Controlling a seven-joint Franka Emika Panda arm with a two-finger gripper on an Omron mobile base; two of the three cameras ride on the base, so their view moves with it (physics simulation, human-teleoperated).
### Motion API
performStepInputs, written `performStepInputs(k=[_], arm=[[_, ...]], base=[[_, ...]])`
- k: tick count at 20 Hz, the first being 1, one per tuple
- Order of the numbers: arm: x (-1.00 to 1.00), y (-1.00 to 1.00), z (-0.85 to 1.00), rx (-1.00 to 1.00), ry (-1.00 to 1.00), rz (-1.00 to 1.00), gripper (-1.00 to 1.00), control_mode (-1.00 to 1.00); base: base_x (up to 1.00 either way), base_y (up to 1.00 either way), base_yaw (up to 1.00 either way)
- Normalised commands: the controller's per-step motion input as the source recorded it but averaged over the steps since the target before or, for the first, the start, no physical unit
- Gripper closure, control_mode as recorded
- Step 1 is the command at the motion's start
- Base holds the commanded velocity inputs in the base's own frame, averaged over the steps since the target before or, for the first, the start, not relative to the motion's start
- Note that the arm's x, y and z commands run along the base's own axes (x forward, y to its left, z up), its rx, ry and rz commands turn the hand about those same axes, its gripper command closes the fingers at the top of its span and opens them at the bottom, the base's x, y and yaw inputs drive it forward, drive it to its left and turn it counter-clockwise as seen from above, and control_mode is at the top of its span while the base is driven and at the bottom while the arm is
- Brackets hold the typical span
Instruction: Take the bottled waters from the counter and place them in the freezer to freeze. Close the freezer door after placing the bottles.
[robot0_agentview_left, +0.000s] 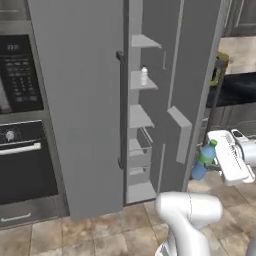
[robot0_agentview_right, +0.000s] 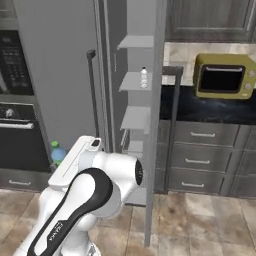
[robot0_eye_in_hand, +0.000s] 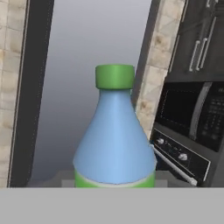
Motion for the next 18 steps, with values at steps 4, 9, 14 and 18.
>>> performStepInputs(k=[4,9,14,18], arm=[[0.00,0.00,0.00,0.00,0.00,0.00,1.00,1.00],[0.00,0.00,0.00,0.00,0.00,0.00,1.00,1.00],[0.00,0.00,0.00,0.00,0.00,0.00,1.00,1.00],[0.00,0.00,0.00,0.00,0.00,0.00,1.00,1.00]], base=[[0.60,0.84,-0.63],[0.74,0.94,-0.59],[0.57,0.61,-0.47],[0.06,0.00,-0.30]])
